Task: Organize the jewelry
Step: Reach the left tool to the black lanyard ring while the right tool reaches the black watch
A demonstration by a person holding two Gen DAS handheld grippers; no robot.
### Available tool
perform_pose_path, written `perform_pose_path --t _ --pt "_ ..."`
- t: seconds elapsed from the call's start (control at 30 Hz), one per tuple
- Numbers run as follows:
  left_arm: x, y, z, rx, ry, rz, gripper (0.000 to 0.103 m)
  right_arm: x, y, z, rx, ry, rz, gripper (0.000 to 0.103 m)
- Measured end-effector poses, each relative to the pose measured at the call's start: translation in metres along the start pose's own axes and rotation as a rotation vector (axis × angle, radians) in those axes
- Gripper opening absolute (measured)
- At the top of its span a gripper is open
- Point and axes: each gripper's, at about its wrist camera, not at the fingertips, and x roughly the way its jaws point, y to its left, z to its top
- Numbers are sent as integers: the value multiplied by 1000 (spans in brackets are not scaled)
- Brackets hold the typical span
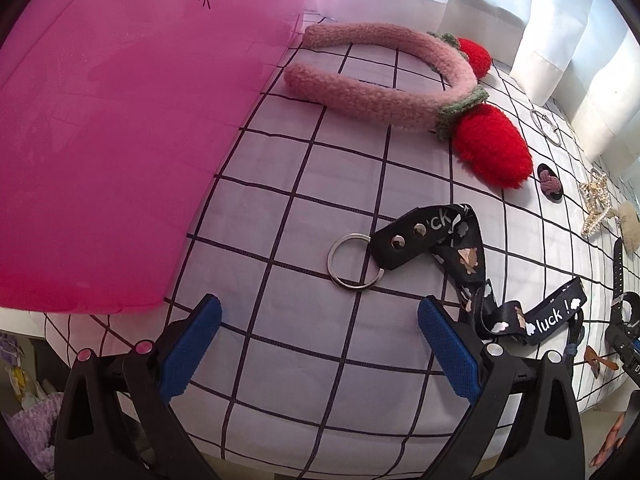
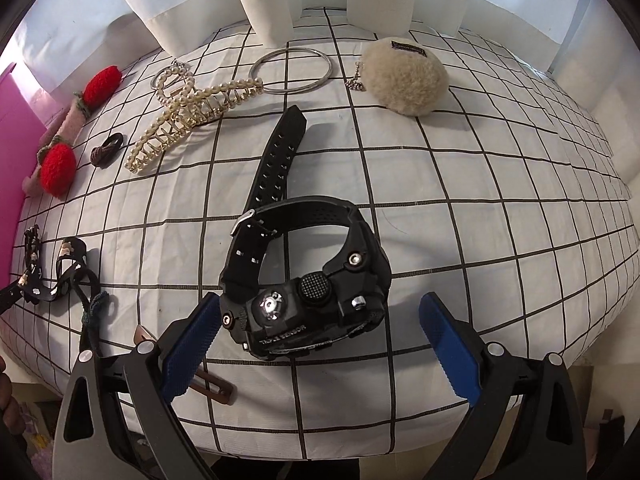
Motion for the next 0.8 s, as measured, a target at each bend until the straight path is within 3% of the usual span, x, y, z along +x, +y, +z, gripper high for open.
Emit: perform_pose_path --t 0.8 --pt "16 -44 34 106 -42 -35 97 7 -1 8 -16 -32 -15 94"
